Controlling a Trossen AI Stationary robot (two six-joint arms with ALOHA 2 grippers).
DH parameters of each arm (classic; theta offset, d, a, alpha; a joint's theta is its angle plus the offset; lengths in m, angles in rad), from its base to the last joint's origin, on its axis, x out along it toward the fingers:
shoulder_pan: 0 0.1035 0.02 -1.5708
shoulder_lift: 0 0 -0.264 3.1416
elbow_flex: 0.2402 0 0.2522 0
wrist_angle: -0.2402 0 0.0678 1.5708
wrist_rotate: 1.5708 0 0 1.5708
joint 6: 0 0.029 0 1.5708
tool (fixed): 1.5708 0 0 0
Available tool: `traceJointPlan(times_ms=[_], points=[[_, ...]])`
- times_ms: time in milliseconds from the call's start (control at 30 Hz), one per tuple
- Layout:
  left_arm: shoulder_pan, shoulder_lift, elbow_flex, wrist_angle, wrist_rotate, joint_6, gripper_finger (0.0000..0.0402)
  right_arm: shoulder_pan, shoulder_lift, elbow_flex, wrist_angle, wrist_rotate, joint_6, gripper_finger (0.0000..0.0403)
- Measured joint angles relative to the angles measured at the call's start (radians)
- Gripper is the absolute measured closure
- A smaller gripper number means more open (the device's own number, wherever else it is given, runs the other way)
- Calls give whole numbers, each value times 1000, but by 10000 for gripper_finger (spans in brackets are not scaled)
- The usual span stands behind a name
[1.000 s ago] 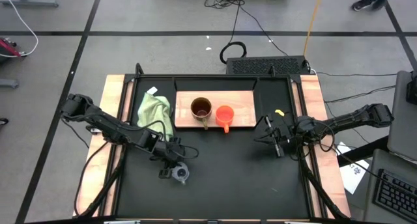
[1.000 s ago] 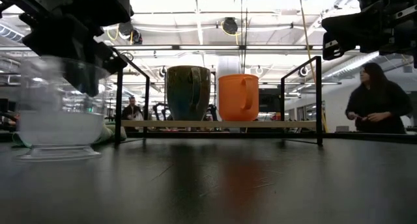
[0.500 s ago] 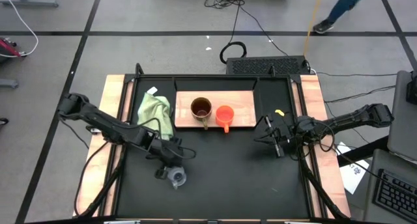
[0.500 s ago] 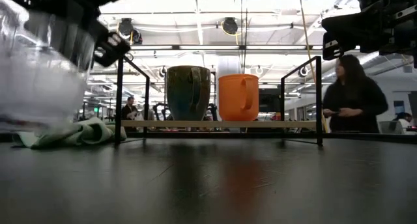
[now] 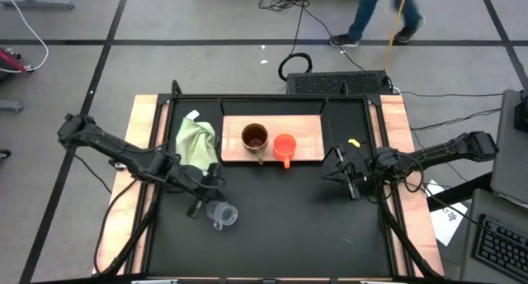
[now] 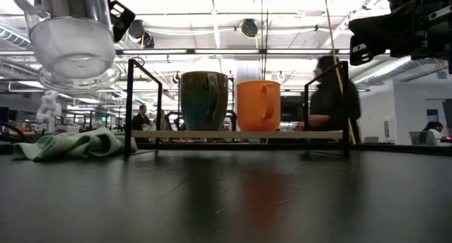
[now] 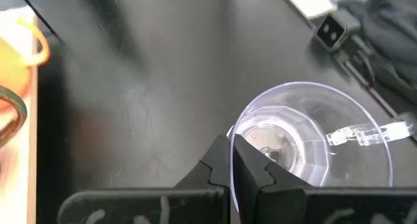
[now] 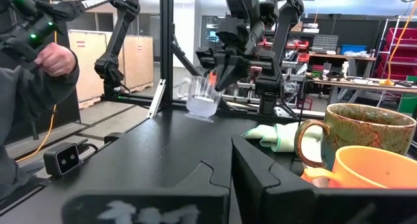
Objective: Stack small to large cups/mugs on shelf
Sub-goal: Put the transparent mug to the right of the orange mug on the shelf
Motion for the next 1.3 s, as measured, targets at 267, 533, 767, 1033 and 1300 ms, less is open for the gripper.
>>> traceJointPlan(times_ms=[267,533,767,1033,1300], points=[[0,-138,-175,152,-13,-18,401,0,0,0,0,0,2,403],[0,-290,-372,352,-47,-35,401,0,0,0,-5,0,2,403],[0,-328,-524,559,-55,-49,401,0,0,0,-15,0,2,403],[0,-328,-535,586,-60,-69,401,0,0,0,-18,0,2,403],[1,-302,-534,729,-178,-122,401,0,0,0,-18,0,-1,403]])
